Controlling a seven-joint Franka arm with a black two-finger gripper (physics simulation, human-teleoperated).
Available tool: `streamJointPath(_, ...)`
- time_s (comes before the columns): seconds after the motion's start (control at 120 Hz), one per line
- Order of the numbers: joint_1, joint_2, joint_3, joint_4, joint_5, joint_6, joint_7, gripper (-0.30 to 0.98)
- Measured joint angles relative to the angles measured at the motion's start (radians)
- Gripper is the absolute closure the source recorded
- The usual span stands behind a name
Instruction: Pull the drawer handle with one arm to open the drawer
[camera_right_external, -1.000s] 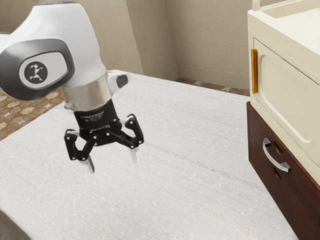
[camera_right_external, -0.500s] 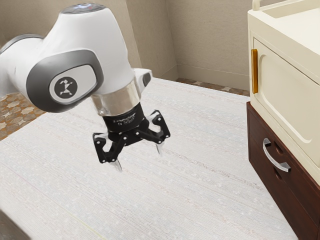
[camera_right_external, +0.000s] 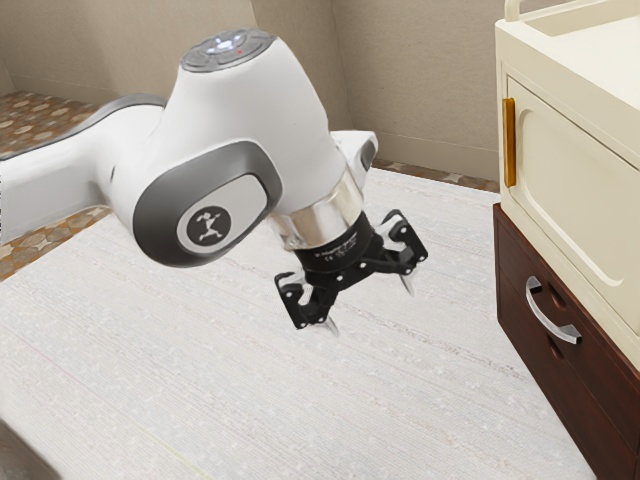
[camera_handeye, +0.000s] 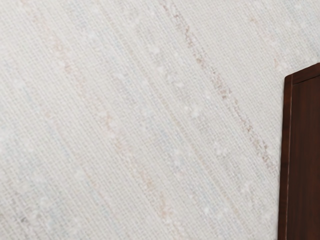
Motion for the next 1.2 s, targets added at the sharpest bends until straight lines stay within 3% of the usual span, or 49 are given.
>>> streamJointPath(0.192, -0.077, 0.03, 0.08, 0.002, 0.013, 0.065, -0.024, 0.0)
streamJointPath(0.467, -0.093, 0.069, 0.084, 0.007, -0.051, 0.08, 0.009, 0.0)
streamJointPath(1.2, -0.097, 0.166, 0.093, 0.051, -0.138, 0.159, 0.21, 0.0)
